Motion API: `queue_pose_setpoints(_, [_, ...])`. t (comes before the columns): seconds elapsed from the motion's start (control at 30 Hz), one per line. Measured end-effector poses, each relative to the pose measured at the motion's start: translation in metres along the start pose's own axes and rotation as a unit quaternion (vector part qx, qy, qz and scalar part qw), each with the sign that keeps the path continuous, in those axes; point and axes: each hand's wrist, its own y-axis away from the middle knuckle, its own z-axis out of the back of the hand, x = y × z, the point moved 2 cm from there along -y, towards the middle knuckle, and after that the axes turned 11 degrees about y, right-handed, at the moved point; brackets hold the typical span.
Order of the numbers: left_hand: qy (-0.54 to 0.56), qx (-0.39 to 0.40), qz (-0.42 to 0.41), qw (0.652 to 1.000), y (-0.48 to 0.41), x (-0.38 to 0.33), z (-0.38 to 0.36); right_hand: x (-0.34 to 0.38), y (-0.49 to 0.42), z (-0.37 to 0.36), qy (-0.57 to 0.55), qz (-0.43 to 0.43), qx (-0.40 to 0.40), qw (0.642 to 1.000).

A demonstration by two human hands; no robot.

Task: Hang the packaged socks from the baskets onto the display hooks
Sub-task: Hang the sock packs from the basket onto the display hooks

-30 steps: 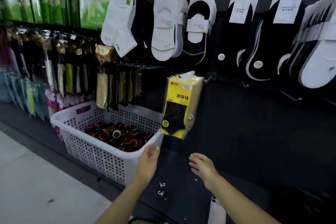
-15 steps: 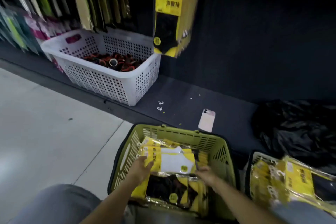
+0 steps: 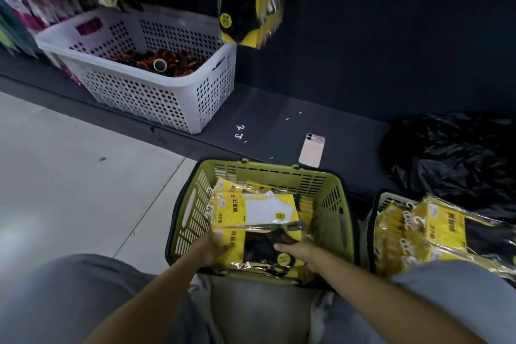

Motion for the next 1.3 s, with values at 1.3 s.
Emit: queue_pose_setpoints(1.3, [0.655, -0.065, -0.167, 0.734, 0.062, -0.259, 0.088, 0.187, 0.112, 0.111, -0.418, 0.281, 0.047, 0.862])
